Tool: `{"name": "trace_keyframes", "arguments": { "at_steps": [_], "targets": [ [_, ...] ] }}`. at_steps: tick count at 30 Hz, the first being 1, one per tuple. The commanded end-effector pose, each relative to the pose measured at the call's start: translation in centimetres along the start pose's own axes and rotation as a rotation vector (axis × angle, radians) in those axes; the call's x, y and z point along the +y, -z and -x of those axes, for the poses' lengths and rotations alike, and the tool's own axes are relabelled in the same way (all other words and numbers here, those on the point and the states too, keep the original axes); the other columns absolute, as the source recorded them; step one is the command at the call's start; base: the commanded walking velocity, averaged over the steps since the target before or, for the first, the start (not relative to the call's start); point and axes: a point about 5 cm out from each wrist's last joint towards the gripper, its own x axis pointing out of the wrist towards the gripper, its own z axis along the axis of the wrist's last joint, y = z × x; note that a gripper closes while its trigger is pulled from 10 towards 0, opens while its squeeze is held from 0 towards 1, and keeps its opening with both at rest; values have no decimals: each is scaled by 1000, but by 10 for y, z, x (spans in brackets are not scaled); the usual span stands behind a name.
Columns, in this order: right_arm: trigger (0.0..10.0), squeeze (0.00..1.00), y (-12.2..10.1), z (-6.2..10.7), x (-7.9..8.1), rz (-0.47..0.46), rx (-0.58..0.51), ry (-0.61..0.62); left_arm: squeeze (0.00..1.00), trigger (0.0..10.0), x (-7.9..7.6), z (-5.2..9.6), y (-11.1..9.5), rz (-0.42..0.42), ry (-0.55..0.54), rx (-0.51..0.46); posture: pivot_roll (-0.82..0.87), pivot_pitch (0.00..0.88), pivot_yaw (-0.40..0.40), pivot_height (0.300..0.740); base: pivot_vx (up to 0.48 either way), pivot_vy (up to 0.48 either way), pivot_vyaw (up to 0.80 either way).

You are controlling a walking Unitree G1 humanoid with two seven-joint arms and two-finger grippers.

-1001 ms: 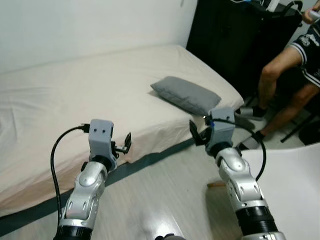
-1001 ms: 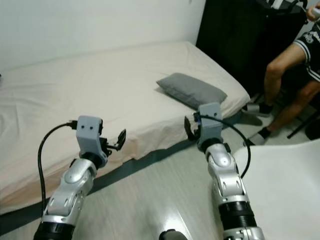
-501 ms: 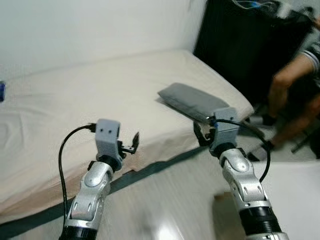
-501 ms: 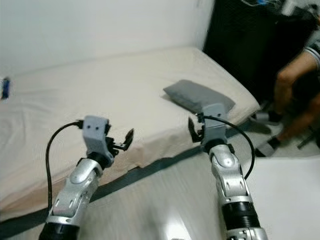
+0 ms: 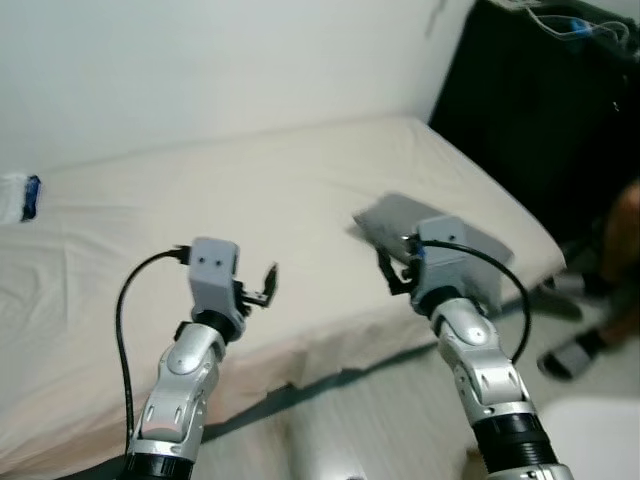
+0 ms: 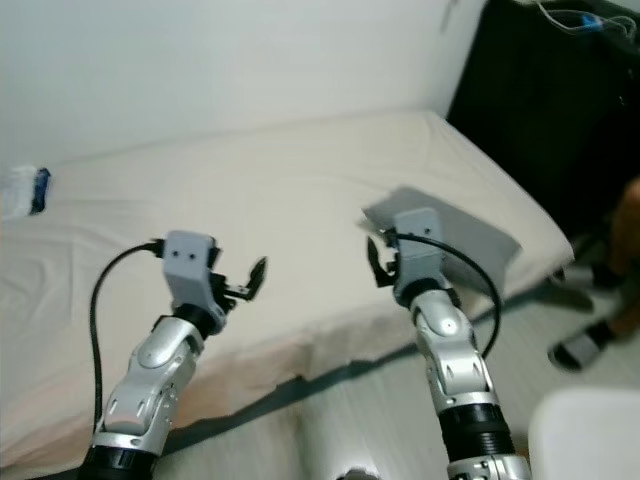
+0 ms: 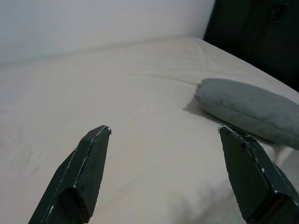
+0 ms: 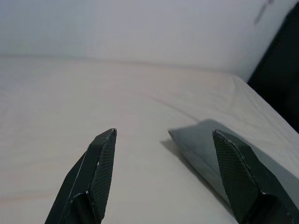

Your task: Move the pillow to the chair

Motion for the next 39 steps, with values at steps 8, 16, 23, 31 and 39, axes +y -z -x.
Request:
{"name": "trace_keyframes", "arguments": {
  "at_steps": [8, 16, 23, 31, 39],
  "targets": [
    [10000, 0, 9, 1, 10, 72, 43, -64, 0, 10000, 2, 2, 2, 12, -7, 8, -42, 105, -60, 731, 407, 0, 100],
    [10000, 0, 14, 4, 21, 64, 73, -137, 0, 10000, 3, 3, 3, 17, -12, 17, -41, 114, -63, 731, 388, 0, 500],
    [10000, 0, 14, 4, 21, 77, 71, -152, 0, 10000, 5, 3, 5, 1, -32, 23, -44, 114, -60, 731, 0, 0, 0],
    [10000, 0, 14, 5, 22, 83, 68, -165, 0, 10000, 8, 2, 4, -2, -52, 16, -44, 115, -59, 731, 0, 0, 0],
    [10000, 0, 14, 5, 22, 80, 71, -173, 0, 10000, 7, 3, 3, -8, -53, 19, -43, 119, -60, 731, 0, -98, 0]
  ]
}}
